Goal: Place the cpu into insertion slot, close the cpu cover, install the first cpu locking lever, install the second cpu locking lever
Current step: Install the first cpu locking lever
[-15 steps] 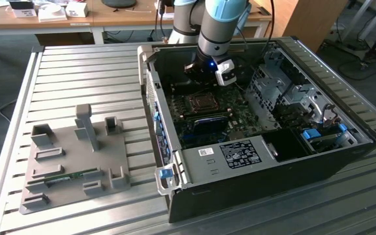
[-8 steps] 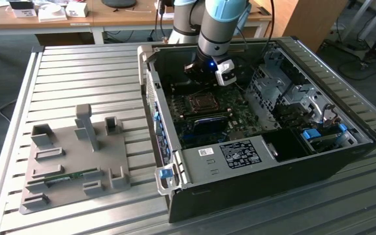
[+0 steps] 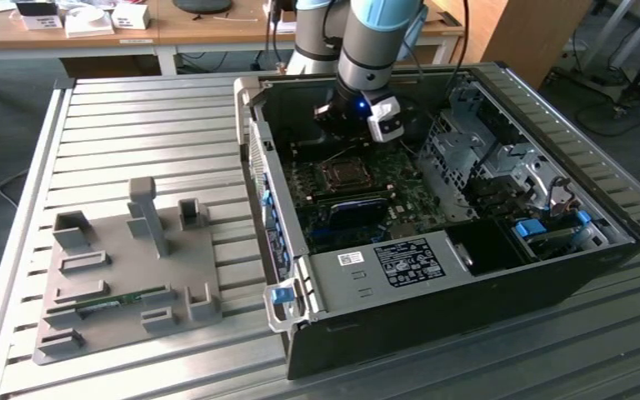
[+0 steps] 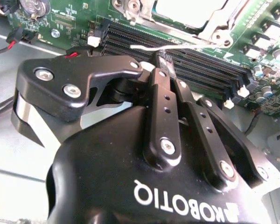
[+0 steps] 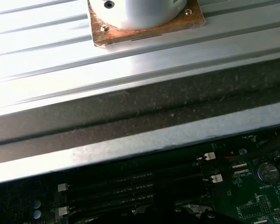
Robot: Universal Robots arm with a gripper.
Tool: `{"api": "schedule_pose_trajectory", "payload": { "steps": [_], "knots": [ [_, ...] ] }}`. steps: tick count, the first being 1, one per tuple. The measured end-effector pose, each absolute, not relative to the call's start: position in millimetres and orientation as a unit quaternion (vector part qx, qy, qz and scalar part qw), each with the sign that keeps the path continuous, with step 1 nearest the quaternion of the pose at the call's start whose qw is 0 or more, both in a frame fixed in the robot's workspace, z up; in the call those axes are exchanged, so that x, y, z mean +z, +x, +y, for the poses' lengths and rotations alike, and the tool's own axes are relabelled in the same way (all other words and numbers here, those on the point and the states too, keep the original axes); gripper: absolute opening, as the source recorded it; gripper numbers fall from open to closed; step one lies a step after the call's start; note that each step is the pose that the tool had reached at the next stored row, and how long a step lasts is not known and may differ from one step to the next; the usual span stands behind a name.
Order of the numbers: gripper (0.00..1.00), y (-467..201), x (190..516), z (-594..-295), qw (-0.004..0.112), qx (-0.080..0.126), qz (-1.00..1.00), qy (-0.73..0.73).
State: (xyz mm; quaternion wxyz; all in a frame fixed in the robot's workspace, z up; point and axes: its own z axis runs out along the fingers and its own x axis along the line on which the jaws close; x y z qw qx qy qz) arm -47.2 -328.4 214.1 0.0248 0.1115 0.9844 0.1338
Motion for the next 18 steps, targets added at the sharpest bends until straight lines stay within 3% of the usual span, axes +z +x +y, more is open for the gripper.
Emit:
{"api": "schedule_pose_trajectory", "payload": {
  "steps": [18],
  "knots": [
    [0.11, -59.7, 218.7, -328.4, 0.028, 0.135, 0.984, 0.111]
  ]
}}
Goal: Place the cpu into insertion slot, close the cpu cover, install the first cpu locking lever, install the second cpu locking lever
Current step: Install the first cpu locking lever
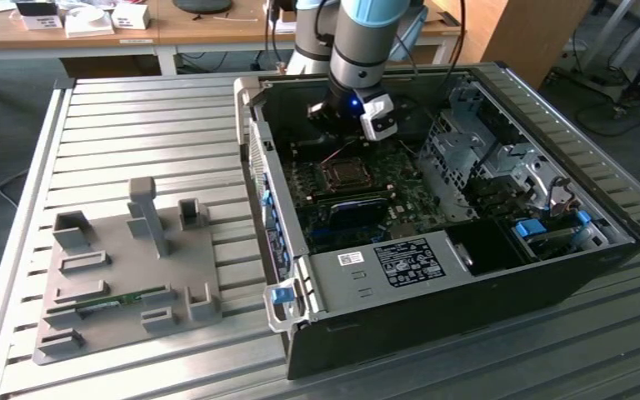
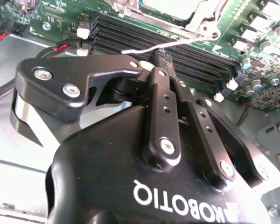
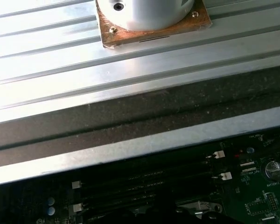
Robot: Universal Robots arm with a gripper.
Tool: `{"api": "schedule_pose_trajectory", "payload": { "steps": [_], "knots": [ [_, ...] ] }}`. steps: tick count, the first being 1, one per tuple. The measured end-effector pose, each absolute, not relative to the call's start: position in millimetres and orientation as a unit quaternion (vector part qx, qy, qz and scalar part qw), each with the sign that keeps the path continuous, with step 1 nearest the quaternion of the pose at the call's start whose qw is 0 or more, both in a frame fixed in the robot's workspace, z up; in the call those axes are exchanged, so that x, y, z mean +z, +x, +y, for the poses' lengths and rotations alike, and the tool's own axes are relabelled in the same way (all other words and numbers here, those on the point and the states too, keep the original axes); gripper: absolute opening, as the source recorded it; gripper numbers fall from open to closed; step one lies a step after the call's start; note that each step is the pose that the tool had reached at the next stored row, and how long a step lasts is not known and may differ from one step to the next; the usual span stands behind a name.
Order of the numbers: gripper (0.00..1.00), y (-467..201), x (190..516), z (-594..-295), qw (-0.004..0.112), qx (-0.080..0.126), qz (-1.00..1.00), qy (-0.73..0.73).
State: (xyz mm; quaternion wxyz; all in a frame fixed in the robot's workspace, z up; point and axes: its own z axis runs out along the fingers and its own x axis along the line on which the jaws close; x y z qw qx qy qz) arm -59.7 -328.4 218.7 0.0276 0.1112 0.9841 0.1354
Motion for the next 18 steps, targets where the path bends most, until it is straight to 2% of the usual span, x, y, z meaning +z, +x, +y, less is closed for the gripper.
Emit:
{"api": "schedule_pose_trajectory", "payload": {
  "steps": [18],
  "knots": [
    [0.11, -56.9, 222.5, -328.5, 0.028, 0.136, 0.984, 0.111]
  ]
}}
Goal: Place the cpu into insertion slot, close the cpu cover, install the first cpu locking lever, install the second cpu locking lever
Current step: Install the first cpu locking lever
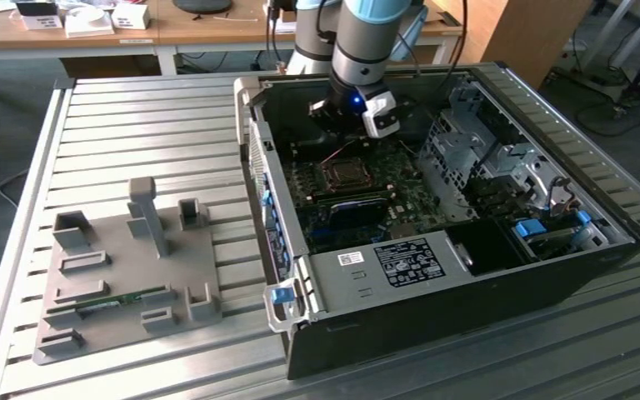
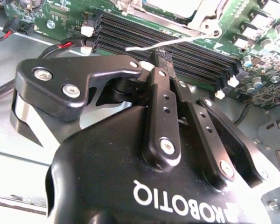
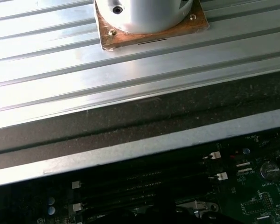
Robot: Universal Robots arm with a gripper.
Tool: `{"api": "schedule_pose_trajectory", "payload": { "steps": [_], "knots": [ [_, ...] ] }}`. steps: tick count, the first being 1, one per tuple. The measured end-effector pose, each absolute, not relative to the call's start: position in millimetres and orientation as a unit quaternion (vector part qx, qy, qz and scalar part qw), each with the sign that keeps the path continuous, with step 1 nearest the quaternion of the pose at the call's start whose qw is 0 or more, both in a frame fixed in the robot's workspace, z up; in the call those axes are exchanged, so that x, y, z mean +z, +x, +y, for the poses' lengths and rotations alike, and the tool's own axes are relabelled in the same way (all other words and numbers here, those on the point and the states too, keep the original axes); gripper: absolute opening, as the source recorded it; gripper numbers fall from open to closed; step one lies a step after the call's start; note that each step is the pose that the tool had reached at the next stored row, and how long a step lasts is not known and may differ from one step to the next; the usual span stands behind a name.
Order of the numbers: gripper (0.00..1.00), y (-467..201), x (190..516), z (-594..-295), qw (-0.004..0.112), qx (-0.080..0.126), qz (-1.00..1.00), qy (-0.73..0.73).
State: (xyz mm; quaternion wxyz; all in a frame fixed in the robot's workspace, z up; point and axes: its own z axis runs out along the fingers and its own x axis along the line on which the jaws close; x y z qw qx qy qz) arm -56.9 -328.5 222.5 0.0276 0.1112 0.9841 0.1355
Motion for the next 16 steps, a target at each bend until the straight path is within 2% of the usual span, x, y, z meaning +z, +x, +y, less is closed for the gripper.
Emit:
{"api": "schedule_pose_trajectory", "payload": {
  "steps": [16],
  "knots": [
    [0.11, -54.7, 221.8, -330.2, 0.028, 0.135, 0.984, 0.111]
  ]
}}
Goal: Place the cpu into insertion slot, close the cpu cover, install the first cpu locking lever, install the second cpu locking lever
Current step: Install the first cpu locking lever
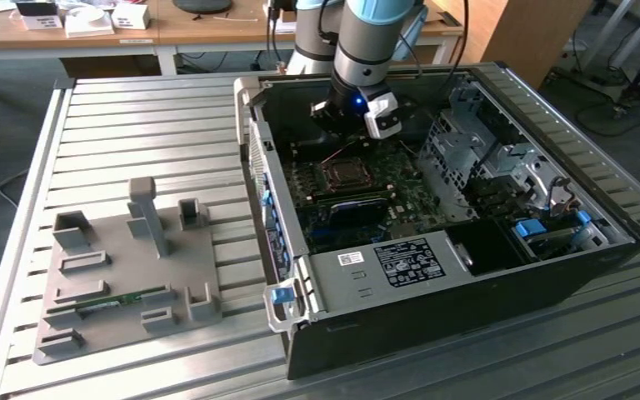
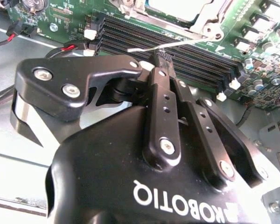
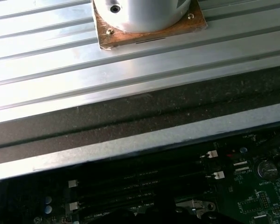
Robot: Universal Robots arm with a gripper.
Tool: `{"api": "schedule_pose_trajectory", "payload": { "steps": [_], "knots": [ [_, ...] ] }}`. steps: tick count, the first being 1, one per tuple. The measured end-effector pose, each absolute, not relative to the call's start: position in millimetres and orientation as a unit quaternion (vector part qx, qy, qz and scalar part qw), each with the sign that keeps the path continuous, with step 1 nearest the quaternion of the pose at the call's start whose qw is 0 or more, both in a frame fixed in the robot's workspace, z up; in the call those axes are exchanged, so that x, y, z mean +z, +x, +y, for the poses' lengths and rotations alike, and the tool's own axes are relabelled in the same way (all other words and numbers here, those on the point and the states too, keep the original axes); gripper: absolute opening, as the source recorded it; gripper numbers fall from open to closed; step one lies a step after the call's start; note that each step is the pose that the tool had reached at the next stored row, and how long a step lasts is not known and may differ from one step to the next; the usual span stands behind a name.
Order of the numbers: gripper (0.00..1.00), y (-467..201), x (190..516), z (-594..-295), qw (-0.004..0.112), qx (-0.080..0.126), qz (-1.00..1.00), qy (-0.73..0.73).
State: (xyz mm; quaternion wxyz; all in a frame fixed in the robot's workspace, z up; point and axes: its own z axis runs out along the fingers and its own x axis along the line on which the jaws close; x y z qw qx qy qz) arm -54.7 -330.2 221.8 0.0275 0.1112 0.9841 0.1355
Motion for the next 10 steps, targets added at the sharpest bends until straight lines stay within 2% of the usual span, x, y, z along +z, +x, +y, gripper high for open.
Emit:
{"api": "schedule_pose_trajectory", "payload": {
  "steps": [10],
  "knots": [
    [0.11, -52.0, 218.8, -330.2, 0.028, 0.136, 0.984, 0.111]
  ]
}}
